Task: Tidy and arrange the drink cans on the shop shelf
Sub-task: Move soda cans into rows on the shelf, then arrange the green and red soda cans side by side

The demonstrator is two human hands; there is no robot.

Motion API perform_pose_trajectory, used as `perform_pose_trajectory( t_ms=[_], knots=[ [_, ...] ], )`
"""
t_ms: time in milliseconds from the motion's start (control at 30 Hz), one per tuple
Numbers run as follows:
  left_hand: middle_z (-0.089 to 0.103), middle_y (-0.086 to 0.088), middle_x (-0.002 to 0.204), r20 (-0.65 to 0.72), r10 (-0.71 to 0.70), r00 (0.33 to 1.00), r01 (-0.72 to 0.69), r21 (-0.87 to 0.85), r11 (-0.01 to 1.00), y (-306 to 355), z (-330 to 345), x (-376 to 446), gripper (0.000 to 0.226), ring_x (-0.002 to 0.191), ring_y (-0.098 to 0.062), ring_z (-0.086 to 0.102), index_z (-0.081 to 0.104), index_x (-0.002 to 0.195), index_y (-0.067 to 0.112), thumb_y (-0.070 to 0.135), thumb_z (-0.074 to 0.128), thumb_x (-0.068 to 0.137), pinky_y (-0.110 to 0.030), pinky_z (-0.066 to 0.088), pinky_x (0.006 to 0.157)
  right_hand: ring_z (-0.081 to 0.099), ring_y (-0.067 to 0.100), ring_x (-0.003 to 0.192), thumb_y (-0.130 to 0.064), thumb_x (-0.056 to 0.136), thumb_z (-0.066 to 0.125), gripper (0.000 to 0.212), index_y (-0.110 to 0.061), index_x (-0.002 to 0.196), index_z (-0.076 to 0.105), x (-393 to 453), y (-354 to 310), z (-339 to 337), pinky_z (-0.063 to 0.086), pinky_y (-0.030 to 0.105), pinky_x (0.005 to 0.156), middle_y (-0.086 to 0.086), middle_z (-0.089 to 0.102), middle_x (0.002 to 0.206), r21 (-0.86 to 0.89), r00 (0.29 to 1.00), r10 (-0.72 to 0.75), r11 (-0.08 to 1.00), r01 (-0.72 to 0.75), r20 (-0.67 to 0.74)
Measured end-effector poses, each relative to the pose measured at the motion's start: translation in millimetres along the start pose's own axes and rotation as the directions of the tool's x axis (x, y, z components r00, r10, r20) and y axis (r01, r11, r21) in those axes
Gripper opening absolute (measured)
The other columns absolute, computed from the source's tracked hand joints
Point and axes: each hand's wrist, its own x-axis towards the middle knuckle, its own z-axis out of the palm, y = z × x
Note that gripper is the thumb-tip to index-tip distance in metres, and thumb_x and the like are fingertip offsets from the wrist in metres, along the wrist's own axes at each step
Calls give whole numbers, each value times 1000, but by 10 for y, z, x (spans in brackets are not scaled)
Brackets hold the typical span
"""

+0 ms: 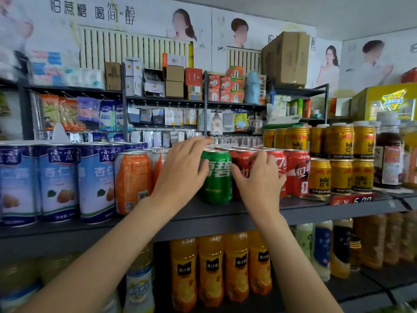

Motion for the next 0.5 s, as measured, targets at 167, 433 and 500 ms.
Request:
perform_pose_trajectory(
  t_ms=[167,433,500],
  knots=[
    [47,1,129,-136,-145,980,158,87,984,-396,-402,-136,37,124,-16,38,48,124,17,13,52,87,-25,18,103,44,21,104,-29,88,58,27,-13,107,49,-46,-529,97,41,39,89,4,46,109,260,974,-223,943,210,24],
    [41,3,136,68,-242,968,227,183,957,-646,-695,-341,48,127,-12,33,36,135,18,22,52,90,-25,30,100,46,24,112,-18,86,62,54,-12,132,34,-286,-884,452,39,25,87,8,38,127,397,906,-335,892,216,260],
    [45,5,133,85,-217,972,194,224,955,-683,-777,-335,41,126,-10,33,42,131,20,24,52,91,-24,26,101,46,23,116,-17,85,63,64,-16,138,27,-277,-881,466,37,23,88,8,37,132,392,879,-351,895,213,323]
  ],
)
